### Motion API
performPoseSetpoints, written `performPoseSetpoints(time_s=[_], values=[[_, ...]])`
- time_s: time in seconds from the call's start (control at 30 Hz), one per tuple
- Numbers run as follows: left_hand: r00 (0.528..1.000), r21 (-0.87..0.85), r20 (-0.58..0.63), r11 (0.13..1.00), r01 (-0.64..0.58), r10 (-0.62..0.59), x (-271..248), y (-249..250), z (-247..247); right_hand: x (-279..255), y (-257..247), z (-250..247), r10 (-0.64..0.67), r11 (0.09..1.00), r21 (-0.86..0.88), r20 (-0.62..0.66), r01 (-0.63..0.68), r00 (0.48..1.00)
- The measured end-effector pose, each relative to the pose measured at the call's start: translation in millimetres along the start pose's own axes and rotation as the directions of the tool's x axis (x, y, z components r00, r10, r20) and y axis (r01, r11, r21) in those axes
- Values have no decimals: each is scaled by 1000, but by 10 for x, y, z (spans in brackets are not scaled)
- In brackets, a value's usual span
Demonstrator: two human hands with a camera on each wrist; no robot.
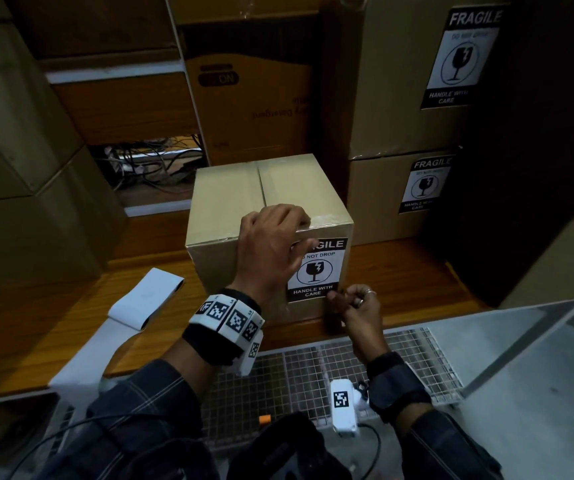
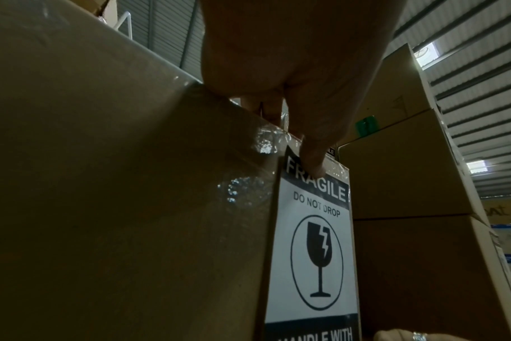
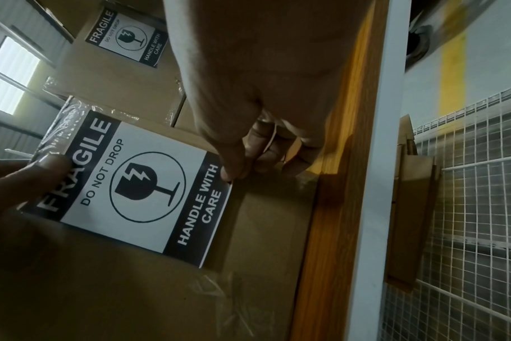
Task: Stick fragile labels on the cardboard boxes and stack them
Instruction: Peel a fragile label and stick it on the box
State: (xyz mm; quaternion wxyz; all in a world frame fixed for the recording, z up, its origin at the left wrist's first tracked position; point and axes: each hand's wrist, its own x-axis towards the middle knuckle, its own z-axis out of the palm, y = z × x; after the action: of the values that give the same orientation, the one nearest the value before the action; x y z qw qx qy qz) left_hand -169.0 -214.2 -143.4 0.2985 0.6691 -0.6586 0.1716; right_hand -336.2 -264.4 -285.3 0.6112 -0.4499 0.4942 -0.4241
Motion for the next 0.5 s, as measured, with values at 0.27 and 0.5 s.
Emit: performPoseSetpoints(time_s=[0.27,0.5], values=[[1000,-1,-5,1000,-6,6,-2,-4,8,47,25,45,-32,998,-65,-53,28,998],[1000,-10,-6,1000,4,-4,-1,11,-20,52,54,72,-41,995,-92,-75,34,996]])
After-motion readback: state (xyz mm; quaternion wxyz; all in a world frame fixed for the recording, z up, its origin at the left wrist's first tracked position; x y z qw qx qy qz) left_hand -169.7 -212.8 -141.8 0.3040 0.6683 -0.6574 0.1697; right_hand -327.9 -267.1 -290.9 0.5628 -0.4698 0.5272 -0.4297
